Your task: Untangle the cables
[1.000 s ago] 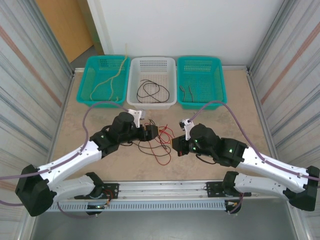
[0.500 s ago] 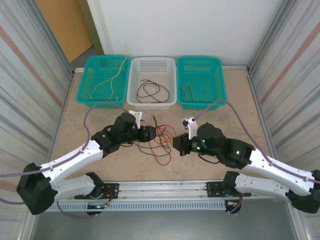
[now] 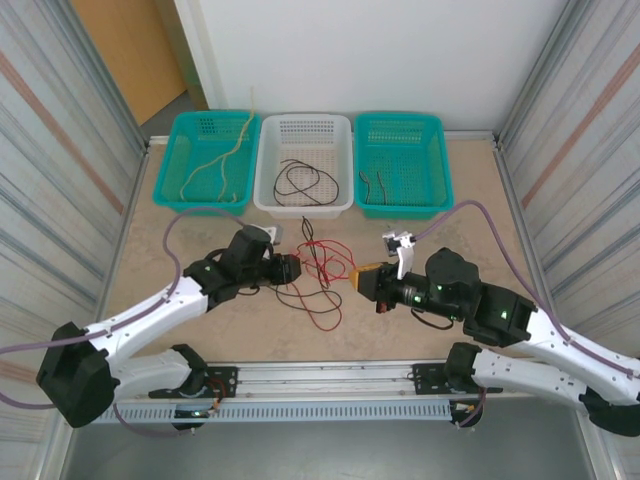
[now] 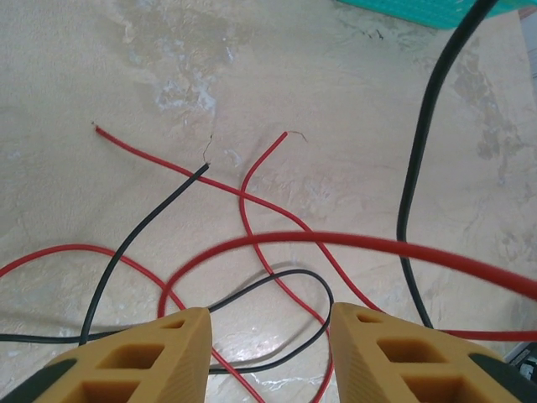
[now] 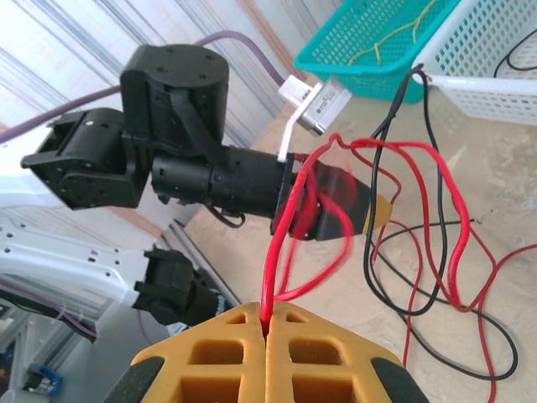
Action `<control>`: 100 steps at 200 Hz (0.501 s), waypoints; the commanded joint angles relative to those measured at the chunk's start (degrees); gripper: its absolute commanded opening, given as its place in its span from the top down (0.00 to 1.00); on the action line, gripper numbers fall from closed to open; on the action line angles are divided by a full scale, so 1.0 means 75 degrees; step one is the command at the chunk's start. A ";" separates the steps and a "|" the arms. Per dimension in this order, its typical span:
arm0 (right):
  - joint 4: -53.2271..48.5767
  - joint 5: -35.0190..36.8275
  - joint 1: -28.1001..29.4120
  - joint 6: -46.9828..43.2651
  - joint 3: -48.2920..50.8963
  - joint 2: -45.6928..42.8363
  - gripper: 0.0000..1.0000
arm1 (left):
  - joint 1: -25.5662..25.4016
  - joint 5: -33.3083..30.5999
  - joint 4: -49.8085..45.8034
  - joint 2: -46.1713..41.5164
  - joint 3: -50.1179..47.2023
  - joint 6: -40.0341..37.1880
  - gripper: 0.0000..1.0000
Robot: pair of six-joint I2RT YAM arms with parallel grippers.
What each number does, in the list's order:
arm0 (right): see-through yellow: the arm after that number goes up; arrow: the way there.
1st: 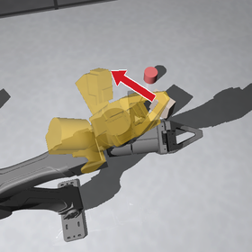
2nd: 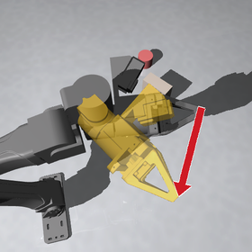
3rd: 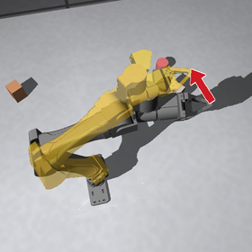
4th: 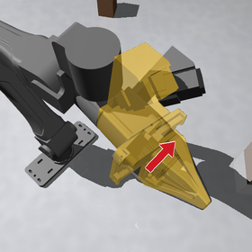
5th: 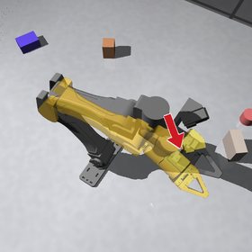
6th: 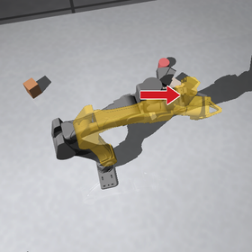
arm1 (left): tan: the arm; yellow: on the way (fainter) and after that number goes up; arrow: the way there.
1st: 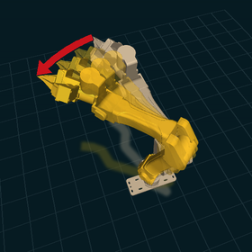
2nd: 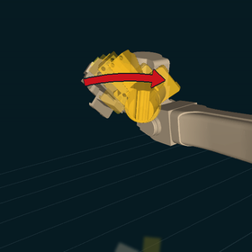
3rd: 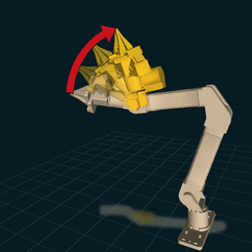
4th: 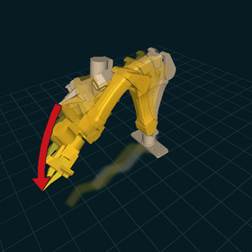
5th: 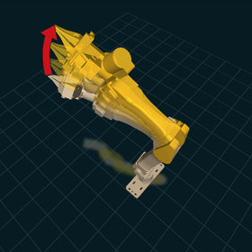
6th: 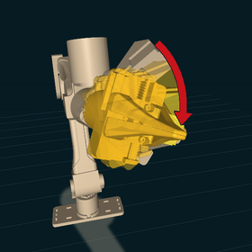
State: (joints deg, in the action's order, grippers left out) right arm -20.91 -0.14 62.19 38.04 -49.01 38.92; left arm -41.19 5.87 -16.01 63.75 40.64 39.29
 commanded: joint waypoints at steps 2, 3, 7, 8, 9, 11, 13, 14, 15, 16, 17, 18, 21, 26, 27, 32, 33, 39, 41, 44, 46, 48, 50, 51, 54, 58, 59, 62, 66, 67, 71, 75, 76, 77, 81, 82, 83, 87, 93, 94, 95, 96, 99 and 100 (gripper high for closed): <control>0.0273 0.0061 -0.0150 -0.0178 -0.0083 -0.0146 1.00 | 0.0065 -0.0050 -0.0205 -0.0385 -0.0100 0.0064 0.55; 0.0271 0.0064 -0.0155 -0.0170 -0.0079 -0.0136 1.00 | 0.0065 -0.0047 -0.0195 -0.0405 -0.0105 0.0061 0.55; 0.0204 0.0071 -0.0184 -0.0139 -0.0065 -0.0091 1.00 | 0.0066 -0.0003 -0.0151 -0.0475 -0.0108 0.0034 0.53; 0.0189 0.0068 -0.0201 -0.0127 -0.0064 -0.0079 1.00 | 0.0066 0.0012 -0.0139 -0.0503 -0.0109 0.0029 0.53; 0.0170 0.0073 -0.0204 -0.0115 -0.0069 -0.0068 1.00 | 0.0066 0.0031 -0.0133 -0.0529 -0.0110 0.0026 0.52; 0.0150 0.0059 -0.0221 -0.0098 -0.0064 -0.0036 1.00 | 0.0066 0.0062 -0.0090 -0.0583 -0.0110 0.0018 0.51; 0.0124 0.0046 -0.0248 -0.0082 -0.0063 -0.0001 1.00 | 0.0066 0.0100 -0.0050 -0.0629 -0.0116 0.0007 0.50; 0.0108 0.0033 -0.0251 -0.0075 -0.0063 0.0012 1.00 | 0.0066 0.0116 -0.0030 -0.0650 -0.0119 0.0004 0.50; 0.0094 0.0026 -0.0258 -0.0060 -0.0063 0.0019 1.00 | 0.0066 0.0141 -0.0008 -0.0678 -0.0121 0.0002 0.49; 0.0082 0.0011 -0.0262 -0.0052 -0.0068 0.0040 1.00 | 0.0066 0.0160 0.0003 -0.0704 -0.0121 0.0001 0.49; 0.0069 -0.0003 -0.0269 -0.0049 -0.0071 0.0062 1.00 | 0.0066 0.0181 0.0026 -0.0729 -0.0122 0.0000 0.48; 0.0063 -0.0021 -0.0279 -0.0041 -0.0073 0.0079 1.00 | 0.0066 0.0203 0.0049 -0.0759 -0.0122 0.0000 0.48; 0.0042 -0.0062 -0.0296 -0.0012 -0.0074 0.0132 1.00 | 0.0066 0.0266 0.0126 -0.0840 -0.0132 -0.0018 0.46; 0.0033 -0.0100 -0.0313 0.0028 -0.0076 0.0223 1.00 | 0.0066 0.0382 0.0250 -0.0970 -0.0154 -0.0015 0.43; 0.0039 -0.0105 -0.0313 0.0033 -0.0075 0.0242 1.00 | 0.0066 0.0409 0.0284 -0.0996 -0.0156 -0.0019 0.43; 0.0061 -0.0137 -0.0301 0.0059 -0.0074 0.0318 1.00 | 0.0066 0.0522 0.0405 -0.1108 -0.0174 -0.0018 0.40; 0.0071 -0.0141 -0.0301 0.0060 -0.0074 0.0330 1.00 | 0.0066 0.0544 0.0438 -0.1136 -0.0177 -0.0015 0.39; 0.0128 -0.0178 -0.0300 0.0080 -0.0064 0.0413 1.00 | 0.0060 0.0672 0.0623 -0.1275 -0.0208 -0.0001 0.35; 0.0157 -0.0203 -0.0297 0.0080 -0.0063 0.0430 1.00 | 0.0062 0.0724 0.0693 -0.1332 -0.0220 0.0006 0.34; 0.0187 -0.0229 -0.0291 0.0086 -0.0052 0.0460 1.00 | 0.0067 0.0784 0.0799 -0.1407 -0.0257 0.0011 0.32; 0.0227 -0.0242 -0.0295 0.0099 -0.0054 0.0477 1.00 | 0.0066 0.0825 0.0878 -0.1447 -0.0276 0.0020 0.31; 0.0264 -0.0248 -0.0290 0.0105 -0.0043 0.0496 1.00 | 0.0066 0.0870 0.0959 -0.1492 -0.0290 0.0028 0.30; 0.0296 -0.0273 -0.0289 0.0110 -0.0040 0.0510 1.00 | 0.0066 0.0923 0.1047 -0.1527 -0.0311 0.0036 0.29; 0.0317 -0.0285 -0.0289 0.0114 -0.0039 0.0514 1.00 | 0.0066 0.0943 0.1087 -0.1550 -0.0322 0.0042 0.29; 0.0369 -0.0321 -0.0287 0.0119 -0.0030 0.0534 1.00 | 0.0066 0.1018 0.1216 -0.1604 -0.0365 0.0049 0.27; 0.0437 -0.0347 -0.0278 0.0117 -0.0027 0.0560 1.00 | 0.0066 0.1114 0.1391 -0.1666 -0.0415 0.0068 0.26; 0.0452 -0.0352 -0.0278 0.0112 -0.0027 0.0568 1.00 | 0.0066 0.1132 0.1429 -0.1672 -0.0427 0.0075 0.25; 0.0490 -0.0377 -0.0277 0.0117 -0.0038 0.0585 1.00 | 0.0066 0.1182 0.1529 -0.1708 -0.0462 0.0074 0.25; 0.0529 -0.0404 -0.0283 0.0119 -0.0049 0.0608 1.00 | 0.0058 0.1239 0.1635 -0.1718 -0.0490 0.0082 0.24; 0.0533 -0.0403 -0.0286 0.0107 -0.0056 0.0616 1.00 | 0.0062 0.1242 0.1651 -0.1728 -0.0494 0.0088 0.24; 0.0578 -0.0413 -0.0277 0.0105 -0.0058 0.0643 1.00 | 0.0066 0.1285 0.1708 -0.1731 -0.0508 0.0093 0.23; 0.0600 -0.0434 -0.0283 0.0096 -0.0072 0.0672 1.00 | 0.0066 0.1317 0.1758 -0.1722 -0.0509 0.0079 0.23; 0.0610 -0.0442 -0.0280 0.0090 -0.0079 0.0677 1.00 | 0.0066 0.1322 0.1759 -0.1712 -0.0503 0.0080 0.23; 0.0609 -0.0440 -0.0278 0.0087 -0.0082 0.0686 1.00 | 0.0066 0.1330 0.1765 -0.1713 -0.0500 0.0081 0.23; 0.0610 -0.0451 -0.0283 0.0075 -0.0111 0.0723 1.00 | 0.0066 0.1342 0.1762 -0.1704 -0.0472 0.0062 0.23; 0.0609 -0.0456 -0.0286 0.0068 -0.0116 0.0732 1.00 | 0.0066 0.1340 0.1755 -0.1697 -0.0467 0.0060 0.23; 0.0608 -0.0459 -0.0281 0.0070 -0.0124 0.0742 1.00 | 0.0066 0.1345 0.1752 -0.1688 -0.0464 0.0054 0.24; 0.0586 -0.0481 -0.0280 0.0052 -0.0164 0.0779 1.00 | 0.0066 0.1349 0.1739 -0.1665 -0.0442 0.0033 0.24; 0.0559 -0.0510 -0.0279 0.0049 -0.0210 0.0835 1.00 | 0.0065 0.1330 0.1723 -0.1635 -0.0410 0.0006 0.24; 0.0554 -0.0509 -0.0278 0.0049 -0.0218 0.0847 1.00 | 0.0065 0.1334 0.1724 -0.1628 -0.0407 0.0003 0.24; 0.0558 -0.0515 -0.0277 0.0049 -0.0222 0.0852 1.00 | 0.0066 0.1337 0.1724 -0.1618 -0.0405 -0.0004 0.24; 0.0559 -0.0523 -0.0283 0.0049 -0.0230 0.0861 1.00 | 0.0066 0.1332 0.1718 -0.1608 -0.0404 -0.0014 0.24; 0.0561 -0.0559 -0.0272 0.0049 -0.0247 0.0877 1.00 | 0.0066 0.1327 0.1716 -0.1584 -0.0387 -0.0027 0.24; 0.0567 -0.0575 -0.0280 0.0043 -0.0249 0.0885 1.00 | 0.0066 0.1327 0.1715 -0.1573 -0.0384 -0.0031 0.24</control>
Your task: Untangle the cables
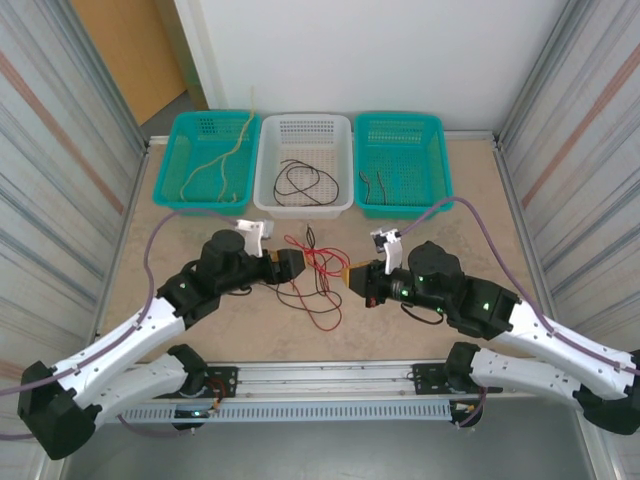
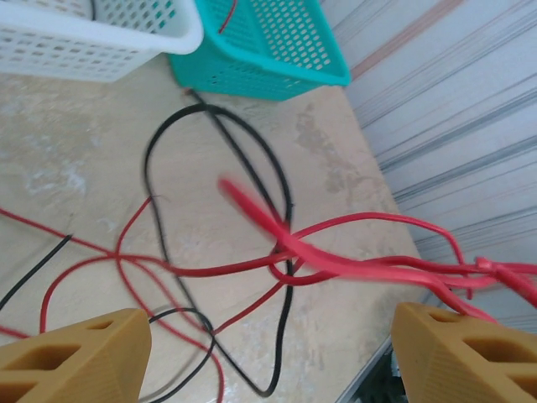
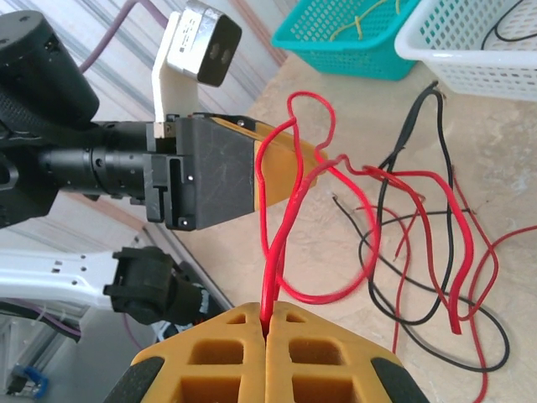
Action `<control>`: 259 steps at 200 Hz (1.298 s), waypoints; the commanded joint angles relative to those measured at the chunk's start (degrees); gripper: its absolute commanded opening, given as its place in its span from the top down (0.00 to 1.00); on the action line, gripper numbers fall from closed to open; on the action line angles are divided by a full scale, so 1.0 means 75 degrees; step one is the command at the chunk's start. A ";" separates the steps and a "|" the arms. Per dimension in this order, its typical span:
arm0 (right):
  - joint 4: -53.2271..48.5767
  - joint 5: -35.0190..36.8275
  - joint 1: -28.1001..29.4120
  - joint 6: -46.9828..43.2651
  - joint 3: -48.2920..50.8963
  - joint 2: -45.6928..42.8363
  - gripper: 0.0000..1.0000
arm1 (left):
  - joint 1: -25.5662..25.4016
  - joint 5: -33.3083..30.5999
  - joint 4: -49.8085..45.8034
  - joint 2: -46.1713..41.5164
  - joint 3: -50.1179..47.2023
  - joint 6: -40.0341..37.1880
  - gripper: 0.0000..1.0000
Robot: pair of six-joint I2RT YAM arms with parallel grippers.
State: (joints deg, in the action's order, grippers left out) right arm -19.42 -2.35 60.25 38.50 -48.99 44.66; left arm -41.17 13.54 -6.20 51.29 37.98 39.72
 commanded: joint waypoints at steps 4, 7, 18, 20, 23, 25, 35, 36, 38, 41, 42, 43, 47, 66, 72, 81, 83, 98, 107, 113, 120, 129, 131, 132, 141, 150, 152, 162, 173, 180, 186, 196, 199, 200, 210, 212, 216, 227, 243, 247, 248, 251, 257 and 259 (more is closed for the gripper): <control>0.0381 -0.0311 -0.0007 -0.0013 -0.0264 0.0135 1.00 | 0.0063 0.0292 0.0369 0.0126 -0.0015 -0.0106 0.24; 0.0396 -0.0320 -0.0002 -0.0014 -0.0273 0.0142 1.00 | 0.0063 0.0279 0.0357 0.0155 0.0006 -0.0117 0.24; 0.0414 -0.0350 0.0027 -0.0014 -0.0294 0.0160 1.00 | 0.0063 0.0269 0.0324 0.0279 0.0040 -0.0132 0.24; 0.0419 -0.0354 0.0020 -0.0013 -0.0298 0.0161 1.00 | 0.0063 0.0278 0.0337 0.0305 0.0036 -0.0135 0.24; 0.0421 -0.0365 0.0036 -0.0012 -0.0295 0.0162 1.00 | 0.0063 0.0270 0.0349 0.0343 0.0034 -0.0131 0.25; 0.0421 -0.0369 0.0034 -0.0012 -0.0299 0.0159 1.00 | 0.0063 0.0272 0.0355 0.0354 0.0034 -0.0123 0.25; 0.0475 -0.0387 0.0053 -0.0007 -0.0303 0.0133 1.00 | 0.0051 0.0274 0.0420 0.0440 -0.0005 -0.0088 0.26; 0.0478 -0.0394 0.0053 -0.0004 -0.0302 0.0130 1.00 | 0.0051 0.0277 0.0436 0.0445 -0.0009 -0.0079 0.27; 0.0491 -0.0397 0.0059 -0.0010 -0.0300 0.0128 1.00 | 0.0052 0.0277 0.0447 0.0464 -0.0018 -0.0078 0.27; 0.0508 -0.0401 0.0070 -0.0002 -0.0300 0.0117 1.00 | 0.0052 0.0268 0.0455 0.0488 -0.0024 -0.0061 0.28; 0.0511 -0.0407 0.0073 -0.0007 -0.0300 0.0116 1.00 | 0.0046 0.0263 0.0453 0.0493 -0.0024 -0.0060 0.28; 0.0519 -0.0410 0.0075 -0.0004 -0.0300 0.0110 1.00 | 0.0043 0.0254 0.0452 0.0501 -0.0024 -0.0065 0.28; 0.0526 -0.0420 0.0069 -0.0011 -0.0300 0.0098 1.00 | 0.0051 0.0217 0.0432 0.0528 -0.0024 -0.0048 0.29; 0.0488 -0.0377 0.0070 -0.0048 -0.0353 0.0025 1.00 | 0.0051 -0.0168 0.0018 0.0597 0.0094 -0.0113 0.31; 0.0469 -0.0385 0.0058 -0.0076 -0.0368 -0.0007 1.00 | 0.0060 -0.0352 -0.0209 0.0602 0.0150 -0.0139 0.31; 0.0494 -0.0453 0.0045 -0.0104 -0.0391 -0.0073 1.00 | 0.0091 -0.0653 -0.0587 0.0603 0.0251 -0.0132 0.31; 0.0504 -0.0473 0.0051 -0.0106 -0.0396 -0.0087 1.00 | 0.0096 -0.0712 -0.0673 0.0597 0.0270 -0.0133 0.31; 0.0686 -0.0718 0.0002 -0.0096 -0.0362 -0.0248 1.00 | 0.0302 -0.0743 -0.0976 0.0546 0.0266 -0.0046 0.31; 0.0841 -0.0917 -0.0047 -0.0079 -0.0331 -0.0353 1.00 | 0.0465 -0.0520 -0.0895 0.0467 0.0162 0.0051 0.31; 0.0908 -0.0998 -0.0071 -0.0055 -0.0318 -0.0413 1.00 | 0.0555 -0.0298 -0.0726 0.0400 0.0053 0.0135 0.29; 0.0951 -0.1045 -0.0096 -0.0038 -0.0311 -0.0452 1.00 | 0.0612 -0.0030 -0.0410 0.0304 -0.0107 0.0221 0.27; 0.0933 -0.1046 -0.0131 -0.0029 -0.0328 -0.0471 1.00 | 0.0625 0.0263 0.0059 0.0177 -0.0304 0.0316 0.23; 0.0933 -0.1052 -0.0143 -0.0019 -0.0324 -0.0471 1.00 | 0.0626 0.0347 0.0180 0.0148 -0.0346 0.0334 0.22; 0.0929 -0.1055 -0.0145 -0.0016 -0.0324 -0.0471 1.00 | 0.0626 0.0384 0.0240 0.0135 -0.0373 0.0343 0.22; 0.0930 -0.1101 -0.0186 0.0001 -0.0334 -0.0454 1.00 | 0.0610 0.0791 0.0883 0.0027 -0.0587 0.0463 0.19; 0.0957 -0.1170 -0.0212 0.0033 -0.0329 -0.0437 1.00 | 0.0602 0.1064 0.1503 -0.0057 -0.0784 0.0622 0.15; 0.0968 -0.1180 -0.0216 0.0043 -0.0330 -0.0427 1.00 | 0.0599 0.1100 0.1575 -0.0072 -0.0809 0.0645 0.15; 0.1011 -0.1216 -0.0223 0.0079 -0.0336 -0.0392 1.00 | 0.0579 0.1185 0.1833 -0.0093 -0.0841 0.0691 0.14; 0.1060 -0.1268 -0.0229 0.0086 -0.0346 -0.0360 1.00 | 0.0573 0.1183 0.1817 -0.0060 -0.0790 0.0627 0.15; 0.1075 -0.1280 -0.0234 0.0102 -0.0358 -0.0344 1.00 | 0.0579 0.1179 0.1768 -0.0015 -0.0737 0.0590 0.18; 0.1078 -0.1269 -0.0231 0.0103 -0.0369 -0.0331 1.00 | 0.0570 0.1174 0.1727 0.0031 -0.0696 0.0554 0.23; 0.1069 -0.1247 -0.0228 0.0085 -0.0372 -0.0341 1.00 | 0.0579 0.1129 0.1656 0.0126 -0.0641 0.0543 0.34; 0.1077 -0.1245 -0.0228 0.0091 -0.0379 -0.0351 1.00 | 0.0582 0.1115 0.1633 0.0164 -0.0629 0.0540 0.38; 0.1077 -0.1245 -0.0234 0.0086 -0.0380 -0.0352 1.00 | 0.0580 0.1108 0.1628 0.0173 -0.0625 0.0545 0.40; 0.1066 -0.1239 -0.0251 0.0087 -0.0376 -0.0383 1.00 | 0.0584 0.1062 0.1549 0.0253 -0.0592 0.0541 0.51; 0.1063 -0.1235 -0.0252 0.0086 -0.0380 -0.0393 1.00 | 0.0571 0.1059 0.1534 0.0269 -0.0588 0.0537 0.53; 0.1055 -0.1234 -0.0261 0.0093 -0.0385 -0.0410 1.00 | 0.0573 0.1035 0.1511 0.0291 -0.0578 0.0527 0.57; 0.1002 -0.1190 -0.0285 0.0087 -0.0370 -0.0478 1.00 | 0.0583 0.0941 0.1356 0.0336 -0.0553 0.0503 0.66; 0.0932 -0.1128 -0.0331 0.0092 -0.0325 -0.0592 1.00 | 0.0581 0.0798 0.1164 0.0326 -0.0546 0.0457 0.78; 0.0915 -0.1117 -0.0359 0.0092 -0.0314 -0.0610 1.00 | 0.0589 0.0782 0.1146 0.0319 -0.0560 0.0436 0.80; 0.0909 -0.1117 -0.0358 0.0099 -0.0313 -0.0616 1.00 | 0.0590 0.0783 0.1139 0.0309 -0.0562 0.0435 0.80; 0.0909 -0.1125 -0.0374 0.0104 -0.0301 -0.0631 1.00 | 0.0586 0.0778 0.1125 0.0295 -0.0569 0.0416 0.82; 0.0902 -0.1148 -0.0401 0.0110 -0.0281 -0.0663 1.00 | 0.0590 0.0757 0.1088 0.0262 -0.0582 0.0397 0.85; 0.0902 -0.1151 -0.0403 0.0115 -0.0277 -0.0674 1.00 | 0.0582 0.0751 0.1076 0.0245 -0.0586 0.0384 0.86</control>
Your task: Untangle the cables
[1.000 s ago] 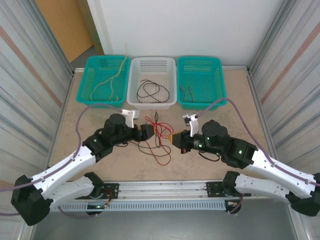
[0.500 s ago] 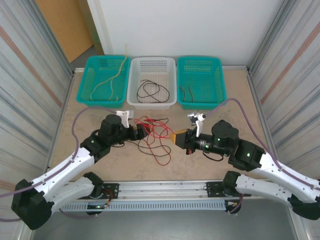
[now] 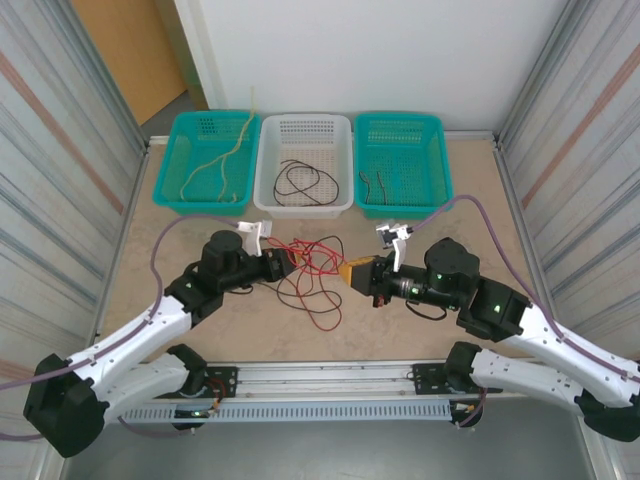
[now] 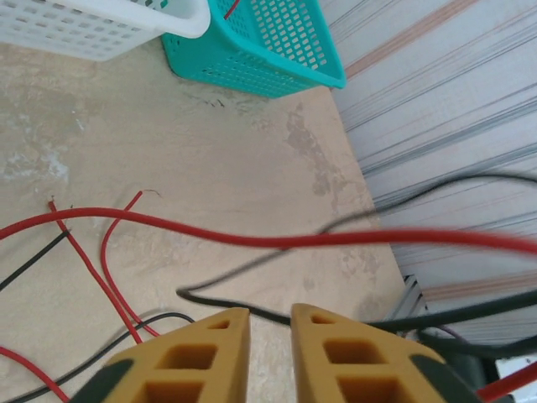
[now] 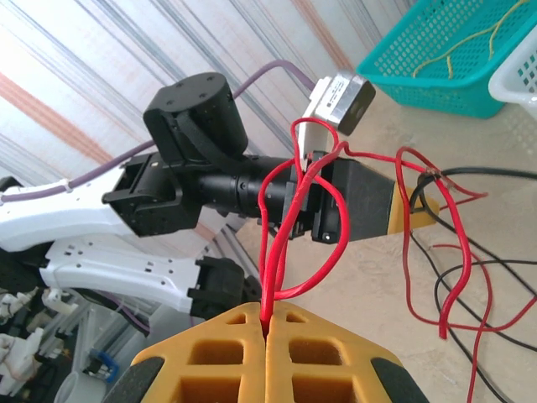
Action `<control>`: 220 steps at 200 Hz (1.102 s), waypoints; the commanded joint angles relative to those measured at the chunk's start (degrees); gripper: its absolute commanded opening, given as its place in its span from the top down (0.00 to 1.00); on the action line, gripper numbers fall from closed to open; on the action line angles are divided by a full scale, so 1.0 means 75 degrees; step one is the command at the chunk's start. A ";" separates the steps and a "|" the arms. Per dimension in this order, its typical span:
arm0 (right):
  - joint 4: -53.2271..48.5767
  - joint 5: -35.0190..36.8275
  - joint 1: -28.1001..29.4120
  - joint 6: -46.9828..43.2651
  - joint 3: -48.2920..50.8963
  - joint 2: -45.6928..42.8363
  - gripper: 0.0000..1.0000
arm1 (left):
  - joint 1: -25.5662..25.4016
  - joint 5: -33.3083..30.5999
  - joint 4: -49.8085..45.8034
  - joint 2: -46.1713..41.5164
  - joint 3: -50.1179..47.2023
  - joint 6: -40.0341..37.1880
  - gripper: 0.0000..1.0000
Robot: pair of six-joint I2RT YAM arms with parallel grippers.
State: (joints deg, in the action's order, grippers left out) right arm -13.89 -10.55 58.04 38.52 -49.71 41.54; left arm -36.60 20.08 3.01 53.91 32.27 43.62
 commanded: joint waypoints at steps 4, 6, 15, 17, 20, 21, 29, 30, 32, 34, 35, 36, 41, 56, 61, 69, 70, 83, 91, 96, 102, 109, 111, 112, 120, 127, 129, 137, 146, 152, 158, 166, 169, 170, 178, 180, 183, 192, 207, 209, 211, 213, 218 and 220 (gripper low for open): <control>0.0167 -0.0059 -0.0136 0.0122 -0.0170 -0.0273 1.00 | -0.0019 -0.0141 -0.0176 -0.0137 0.0163 -0.0152 0.87; 0.0168 -0.0059 -0.0140 0.0133 -0.0160 -0.0282 1.00 | -0.0027 -0.0147 -0.0186 -0.0143 0.0162 -0.0160 0.89; 0.0166 -0.0059 -0.0174 0.0145 -0.0128 -0.0320 1.00 | -0.0022 -0.0233 -0.0254 -0.0222 0.0141 -0.0179 0.94; 0.0165 -0.0059 -0.0185 0.0145 -0.0129 -0.0323 1.00 | -0.0028 -0.0243 -0.0276 -0.0240 0.0139 -0.0179 0.96; 0.0175 -0.0057 -0.0192 0.0150 -0.0117 -0.0334 1.00 | -0.0011 -0.0275 -0.0288 -0.0265 0.0136 -0.0173 0.98; 0.0176 -0.0058 -0.0192 0.0155 -0.0113 -0.0335 1.00 | -0.0009 -0.0281 -0.0292 -0.0270 0.0131 -0.0164 0.99; 0.0199 -0.0059 -0.0225 0.0161 -0.0081 -0.0347 1.00 | 0.0016 -0.0295 -0.0314 -0.0312 0.0117 -0.0120 1.00; 0.0199 -0.0059 -0.0232 0.0166 -0.0078 -0.0347 1.00 | 0.0016 -0.0290 -0.0316 -0.0322 0.0122 -0.0114 1.00; 0.0208 -0.0059 -0.0243 0.0171 -0.0075 -0.0353 1.00 | 0.0031 -0.0275 -0.0309 -0.0336 0.0108 -0.0110 1.00; 0.0211 -0.0065 -0.0249 0.0189 -0.0069 -0.0352 1.00 | 0.0035 -0.0263 -0.0293 -0.0348 0.0099 -0.0109 1.00; 0.0211 -0.0068 -0.0255 0.0187 -0.0066 -0.0349 1.00 | 0.0038 -0.0251 -0.0282 -0.0352 0.0095 -0.0109 1.00; 0.0217 -0.0069 -0.0265 0.0191 -0.0064 -0.0354 1.00 | 0.0045 -0.0245 -0.0277 -0.0354 0.0093 -0.0108 1.00; 0.0223 -0.0079 -0.0281 0.0194 -0.0053 -0.0347 1.00 | 0.0050 -0.0211 -0.0221 -0.0379 0.0080 -0.0108 1.00; 0.0226 -0.0082 -0.0338 0.0229 -0.0045 -0.0336 1.00 | 0.0060 -0.0114 -0.0179 -0.0454 0.0069 -0.0166 1.00; 0.0227 -0.0082 -0.0344 0.0240 -0.0040 -0.0335 1.00 | 0.0062 -0.0092 -0.0155 -0.0485 0.0057 -0.0186 0.97; 0.0224 -0.0060 -0.0355 0.0260 -0.0029 -0.0341 1.00 | 0.0055 -0.0016 -0.0094 -0.0560 0.0019 -0.0201 0.91; 0.0223 -0.0059 -0.0355 0.0257 -0.0034 -0.0344 1.00 | 0.0059 -0.0011 -0.0077 -0.0569 0.0014 -0.0202 0.90; 0.0223 -0.0025 -0.0374 0.0294 0.0013 -0.0358 1.00 | 0.0059 0.0224 0.0280 -0.0744 -0.0148 -0.0183 0.79; 0.0233 0.0005 -0.0385 0.0318 0.0032 -0.0375 1.00 | 0.0056 0.0415 0.0563 -0.0851 -0.0269 -0.0135 0.73; 0.0235 0.0038 -0.0380 0.0340 0.0062 -0.0389 1.00 | 0.0060 0.0552 0.0764 -0.0901 -0.0341 -0.0108 0.68; 0.0251 0.0075 -0.0379 0.0358 0.0089 -0.0414 1.00 | 0.0060 0.0720 0.1002 -0.0941 -0.0415 -0.0088 0.62; 0.0287 0.0099 -0.0391 0.0381 0.0122 -0.0439 1.00 | 0.0044 0.0937 0.1231 -0.0965 -0.0475 -0.0085 0.56; 0.0307 0.0104 -0.0391 0.0383 0.0139 -0.0440 1.00 | 0.0038 0.0989 0.1282 -0.0965 -0.0495 -0.0070 0.54; 0.0312 0.0105 -0.0397 0.0395 0.0143 -0.0447 1.00 | 0.0039 0.1014 0.1319 -0.0965 -0.0501 -0.0066 0.53; 0.0350 0.0117 -0.0403 0.0422 0.0170 -0.0452 1.00 | -0.0014 0.1176 0.1515 -0.0932 -0.0517 -0.0082 0.46; 0.0385 0.0100 -0.0426 0.0430 0.0174 -0.0451 1.00 | -0.0084 0.1258 0.1632 -0.0875 -0.0509 -0.0122 0.42; 0.0395 0.0089 -0.0432 0.0433 0.0178 -0.0446 1.00 | -0.0114 0.1278 0.1660 -0.0858 -0.0498 -0.0141 0.41; 0.0424 0.0060 -0.0437 0.0449 0.0172 -0.0430 1.00 | -0.0227 0.1316 0.1736 -0.0786 -0.0440 -0.0251 0.38; 0.0461 0.0030 -0.0444 0.0465 0.0149 -0.0406 1.00 | -0.0389 0.1242 0.1724 -0.0700 -0.0330 -0.0434 0.37; 0.0495 0.0002 -0.0438 0.0478 0.0148 -0.0388 1.00 | -0.0502 0.1123 0.1651 -0.0645 -0.0245 -0.0554 0.36; 0.0541 -0.0020 -0.0439 0.0487 0.0148 -0.0382 1.00 | -0.0609 0.0987 0.1599 -0.0594 -0.0177 -0.0691 0.36; 0.0603 -0.0052 -0.0438 0.0511 0.0151 -0.0360 1.00 | -0.0709 0.0823 0.1602 -0.0512 -0.0115 -0.0825 0.37; 0.0634 -0.0058 -0.0432 0.0522 0.0159 -0.0359 1.00 | -0.0745 0.0789 0.1628 -0.0484 -0.0103 -0.0859 0.37; 0.0645 -0.0064 -0.0435 0.0529 0.0159 -0.0353 1.00 | -0.0757 0.0779 0.1639 -0.0473 -0.0099 -0.0870 0.37; 0.0718 -0.0098 -0.0438 0.0566 0.0171 -0.0336 1.00 | -0.0813 0.0675 0.1727 -0.0357 -0.0073 -0.0959 0.40; 0.0739 -0.0110 -0.0438 0.0570 0.0177 -0.0327 1.00 | -0.0824 0.0643 0.1740 -0.0330 -0.0073 -0.0971 0.41; 0.0764 -0.0125 -0.0438 0.0584 0.0182 -0.0318 1.00 | -0.0843 0.0603 0.1743 -0.0282 -0.0046 -0.1006 0.43; 0.0836 -0.0163 -0.0439 0.0617 0.0195 -0.0295 1.00 | -0.0894 0.0412 0.1653 -0.0149 0.0039 -0.1118 0.46; 0.0880 -0.0188 -0.0438 0.0652 0.0195 -0.0277 1.00 | -0.0958 0.0087 0.1366 0.0026 0.0264 -0.1359 0.51; 0.0879 -0.0188 -0.0441 0.0658 0.0195 -0.0277 1.00 | -0.0971 0.0053 0.1336 0.0038 0.0290 -0.1403 0.52; 0.0879 -0.0196 -0.0442 0.0654 0.0195 -0.0277 1.00 | -0.0983 0.0036 0.1311 0.0065 0.0314 -0.1434 0.53; 0.0879 -0.0199 -0.0439 0.0659 0.0183 -0.0277 1.00 | -0.0992 -0.0001 0.1293 0.0080 0.0338 -0.1465 0.55; 0.0869 -0.0188 -0.0438 0.0655 0.0183 -0.0287 1.00 | -0.1013 -0.0075 0.1256 0.0118 0.0390 -0.1530 0.57; 0.0865 -0.0188 -0.0438 0.0653 0.0177 -0.0288 1.00 | -0.1029 -0.0107 0.1244 0.0138 0.0409 -0.1551 0.58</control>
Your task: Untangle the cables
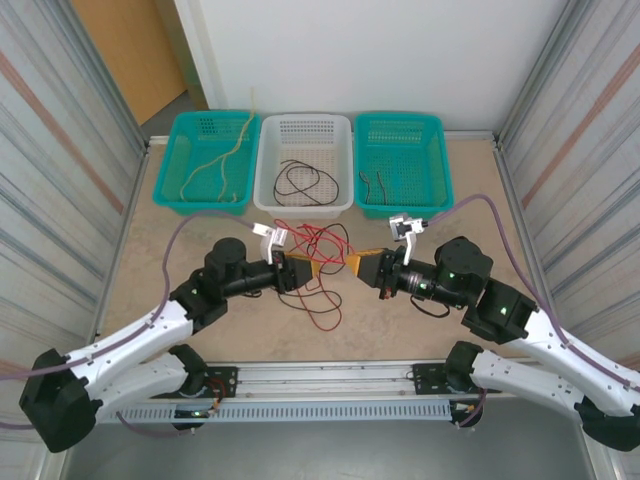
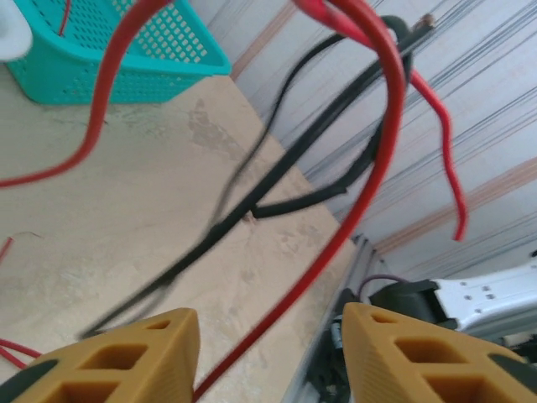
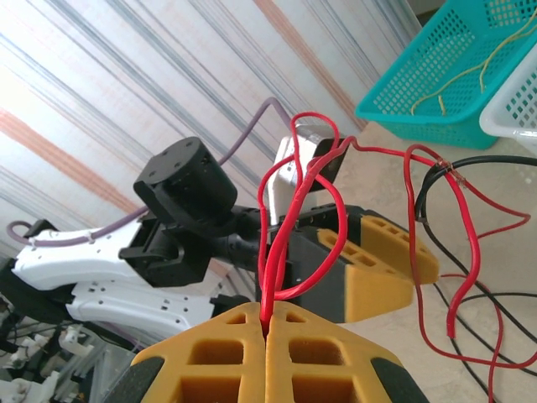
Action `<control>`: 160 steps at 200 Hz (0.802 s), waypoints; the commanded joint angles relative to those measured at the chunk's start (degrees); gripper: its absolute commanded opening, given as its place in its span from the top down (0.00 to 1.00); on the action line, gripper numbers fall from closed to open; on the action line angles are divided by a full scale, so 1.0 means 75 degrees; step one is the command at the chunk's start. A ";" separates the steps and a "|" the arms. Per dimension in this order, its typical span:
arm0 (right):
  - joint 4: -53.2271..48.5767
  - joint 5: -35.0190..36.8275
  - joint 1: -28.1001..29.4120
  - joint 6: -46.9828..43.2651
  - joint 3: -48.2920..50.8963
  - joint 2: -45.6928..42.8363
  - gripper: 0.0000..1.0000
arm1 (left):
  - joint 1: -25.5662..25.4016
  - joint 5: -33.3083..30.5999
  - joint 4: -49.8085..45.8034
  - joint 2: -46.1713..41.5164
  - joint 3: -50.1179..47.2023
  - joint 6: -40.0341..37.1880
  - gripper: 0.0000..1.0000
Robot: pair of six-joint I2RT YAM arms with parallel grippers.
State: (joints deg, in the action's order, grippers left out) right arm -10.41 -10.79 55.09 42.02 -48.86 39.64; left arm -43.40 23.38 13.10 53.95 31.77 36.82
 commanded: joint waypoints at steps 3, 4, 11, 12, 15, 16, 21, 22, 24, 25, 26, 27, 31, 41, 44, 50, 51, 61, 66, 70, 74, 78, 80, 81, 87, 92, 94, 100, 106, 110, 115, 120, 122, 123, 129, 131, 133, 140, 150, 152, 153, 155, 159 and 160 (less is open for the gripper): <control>0.0388 -0.0156 -0.0045 0.0186 0.0059 -0.0045 1.00 | -0.0142 -0.0592 -0.0116 0.0150 0.0500 -0.0683 0.60; 0.0384 -0.0150 -0.0045 0.0186 0.0058 -0.0046 1.00 | -0.0149 -0.0607 -0.0117 0.0158 0.0511 -0.0687 0.60; 0.0359 -0.0127 -0.0045 0.0175 0.0046 -0.0069 1.00 | -0.0178 -0.0680 -0.0136 0.0203 0.0547 -0.0750 0.63; 0.0358 -0.0124 -0.0045 0.0175 0.0040 -0.0075 1.00 | -0.0178 -0.0685 -0.0139 0.0208 0.0558 -0.0756 0.64; 0.0347 -0.0112 -0.0045 0.0167 0.0035 -0.0087 1.00 | -0.0195 -0.0705 -0.0157 0.0228 0.0573 -0.0781 0.65; 0.0341 -0.0110 -0.0045 0.0165 0.0035 -0.0090 1.00 | -0.0204 -0.0710 -0.0161 0.0232 0.0577 -0.0788 0.66; 0.0320 -0.0082 -0.0046 0.0152 0.0034 -0.0102 1.00 | -0.0212 -0.0726 -0.0202 0.0253 0.0608 -0.0813 0.68; 0.0309 -0.0072 -0.0045 0.0146 0.0023 -0.0110 1.00 | -0.0213 -0.0732 -0.0213 0.0256 0.0612 -0.0828 0.68; 0.0296 -0.0064 -0.0045 0.0141 0.0020 -0.0121 1.00 | -0.0219 -0.0733 -0.0227 0.0258 0.0621 -0.0842 0.69; 0.0291 -0.0057 -0.0045 0.0140 0.0021 -0.0125 1.00 | -0.0217 -0.0730 -0.0237 0.0259 0.0624 -0.0848 0.70; 0.0283 -0.0048 -0.0051 0.0140 0.0022 -0.0127 1.00 | -0.0215 -0.0728 -0.0242 0.0265 0.0626 -0.0857 0.70; 0.0279 -0.0043 -0.0048 0.0134 0.0016 -0.0134 1.00 | -0.0220 -0.0733 -0.0250 0.0274 0.0627 -0.0862 0.71; 0.0249 -0.0003 -0.0053 0.0118 0.0011 -0.0155 1.00 | -0.0225 -0.0738 -0.0293 0.0271 0.0638 -0.0884 0.73; 0.0167 0.0102 -0.0056 0.0090 -0.0008 -0.0209 1.00 | -0.0237 -0.0751 -0.0432 0.0233 0.0622 -0.0922 0.77; 0.0149 0.0137 -0.0056 0.0076 -0.0002 -0.0237 1.00 | -0.0242 -0.0764 -0.0477 0.0216 0.0611 -0.0936 0.79; 0.0099 0.0197 -0.0067 0.0052 -0.0005 -0.0273 1.00 | -0.0248 -0.0772 -0.0589 0.0164 0.0577 -0.0970 0.83; 0.0093 0.0208 -0.0067 0.0049 -0.0009 -0.0271 1.00 | -0.0249 -0.0779 -0.0605 0.0159 0.0573 -0.0976 0.83; 0.0026 0.0302 -0.0098 0.0031 -0.0006 -0.0332 1.00 | -0.0317 -0.0820 -0.0868 0.0069 0.0518 -0.1099 0.86; -0.0041 0.0363 -0.0112 0.0023 -0.0002 -0.0356 1.00 | -0.0360 -0.0833 -0.1044 0.0013 0.0502 -0.1148 0.86; -0.0078 0.0418 -0.0142 0.0024 -0.0007 -0.0368 1.00 | -0.0402 -0.0853 -0.1171 -0.0026 0.0483 -0.1197 0.87; -0.0117 0.0465 -0.0155 0.0022 -0.0003 -0.0385 1.00 | -0.0445 -0.0859 -0.1330 -0.0068 0.0473 -0.1246 0.86; -0.0144 0.0502 -0.0190 0.0033 0.0009 -0.0395 1.00 | -0.0486 -0.0858 -0.1470 -0.0122 0.0457 -0.1299 0.85; -0.0161 0.0510 -0.0207 0.0034 0.0016 -0.0398 1.00 | -0.0513 -0.0864 -0.1534 -0.0144 0.0447 -0.1317 0.85; -0.0165 0.0511 -0.0214 0.0034 0.0019 -0.0398 1.00 | -0.0522 -0.0866 -0.1564 -0.0165 0.0443 -0.1326 0.84; -0.0201 0.0521 -0.0270 0.0068 0.0034 -0.0408 1.00 | -0.0572 -0.0851 -0.1737 -0.0261 0.0412 -0.1348 0.81; -0.0216 0.0514 -0.0326 0.0089 0.0045 -0.0399 1.00 | -0.0614 -0.0846 -0.1852 -0.0363 0.0379 -0.1359 0.80; -0.0217 0.0513 -0.0349 0.0101 0.0055 -0.0398 1.00 | -0.0627 -0.0844 -0.1879 -0.0403 0.0357 -0.1358 0.79; -0.0217 0.0481 -0.0408 0.0124 0.0069 -0.0385 1.00 | -0.0656 -0.0813 -0.1980 -0.0526 0.0305 -0.1346 0.78; -0.0225 0.0466 -0.0467 0.0161 0.0081 -0.0370 1.00 | -0.0670 -0.0798 -0.2042 -0.0683 0.0244 -0.1336 0.78; -0.0228 0.0466 -0.0513 0.0172 0.0091 -0.0364 1.00 | -0.0671 -0.0794 -0.2072 -0.0794 0.0205 -0.1318 0.78; -0.0229 0.0465 -0.0555 0.0191 0.0103 -0.0352 1.00 | -0.0676 -0.0782 -0.2095 -0.0945 0.0153 -0.1297 0.82; -0.0237 0.0460 -0.0599 0.0204 0.0105 -0.0340 1.00 | -0.0677 -0.0780 -0.2115 -0.1096 0.0100 -0.1300 0.87; -0.0240 0.0464 -0.0614 0.0208 0.0105 -0.0334 1.00 | -0.0675 -0.0775 -0.2117 -0.1149 0.0085 -0.1291 0.91; -0.0246 0.0471 -0.0622 0.0215 0.0105 -0.0331 1.00 | -0.0673 -0.0774 -0.2114 -0.1177 0.0075 -0.1295 0.93; -0.0299 0.0523 -0.0672 0.0232 0.0096 -0.0306 1.00 | -0.0677 -0.0796 -0.2143 -0.1343 0.0023 -0.1304 1.00; -0.0331 0.0556 -0.0685 0.0242 0.0088 -0.0290 1.00 | -0.0672 -0.0811 -0.2154 -0.1392 0.0011 -0.1318 1.00; -0.0371 0.0591 -0.0697 0.0250 0.0074 -0.0278 1.00 | -0.0671 -0.0835 -0.2177 -0.1446 -0.0001 -0.1328 1.00; -0.0496 0.0708 -0.0732 0.0257 0.0027 -0.0230 1.00 | -0.0672 -0.0904 -0.2255 -0.1600 -0.0029 -0.1363 1.00; -0.0620 0.0826 -0.0769 0.0288 -0.0012 -0.0151 1.00 | -0.0673 -0.0957 -0.2325 -0.1793 -0.0029 -0.1456 1.00; -0.0634 0.0828 -0.0777 0.0291 -0.0012 -0.0137 1.00 | -0.0671 -0.0965 -0.2340 -0.1833 -0.0038 -0.1474 1.00; -0.0636 0.0834 -0.0780 0.0303 -0.0012 -0.0133 1.00 | -0.0671 -0.0975 -0.2336 -0.1842 -0.0033 -0.1480 1.00; -0.0638 0.0827 -0.0791 0.0309 -0.0018 -0.0124 1.00 | -0.0671 -0.0982 -0.2349 -0.1877 -0.0039 -0.1491 1.00; -0.0617 0.0800 -0.0800 0.0325 -0.0013 -0.0107 1.00 | -0.0671 -0.1004 -0.2360 -0.1904 -0.0040 -0.1510 1.00; -0.0610 0.0797 -0.0803 0.0338 -0.0013 -0.0106 1.00 | -0.0671 -0.1006 -0.2358 -0.1918 -0.0041 -0.1522 1.00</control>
State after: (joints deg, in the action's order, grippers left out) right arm -13.76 -6.92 49.82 43.07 -48.84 38.17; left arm -48.14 17.37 -2.63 42.28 32.10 27.70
